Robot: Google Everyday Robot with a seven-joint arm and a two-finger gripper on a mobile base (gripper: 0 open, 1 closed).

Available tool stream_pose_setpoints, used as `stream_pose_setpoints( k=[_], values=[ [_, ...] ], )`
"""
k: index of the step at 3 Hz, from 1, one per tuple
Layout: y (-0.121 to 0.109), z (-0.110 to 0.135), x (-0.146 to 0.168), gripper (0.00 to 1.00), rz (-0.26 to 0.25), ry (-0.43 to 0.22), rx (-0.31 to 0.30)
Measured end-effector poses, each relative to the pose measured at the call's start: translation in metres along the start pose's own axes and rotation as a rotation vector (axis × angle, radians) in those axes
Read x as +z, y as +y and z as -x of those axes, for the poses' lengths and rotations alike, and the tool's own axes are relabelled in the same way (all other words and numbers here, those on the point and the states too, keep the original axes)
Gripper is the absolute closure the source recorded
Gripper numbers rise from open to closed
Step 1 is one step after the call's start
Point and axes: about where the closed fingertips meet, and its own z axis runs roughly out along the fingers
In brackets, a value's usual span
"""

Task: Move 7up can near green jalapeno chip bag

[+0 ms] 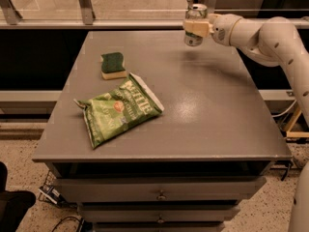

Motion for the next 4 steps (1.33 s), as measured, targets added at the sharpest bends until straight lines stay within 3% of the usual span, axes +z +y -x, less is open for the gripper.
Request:
stream_pose_setpoints(
  k=[2,3,4],
  values=[
    [0.066,0.049,-0.068,1.0,0.045,-0.003,-0.012],
    [0.11,0.043,-0.113,1.0,0.055,0.009,-0.005],
    [0.152,0.019,-0.155,1.0,0.06,0.029,0.017]
  ],
)
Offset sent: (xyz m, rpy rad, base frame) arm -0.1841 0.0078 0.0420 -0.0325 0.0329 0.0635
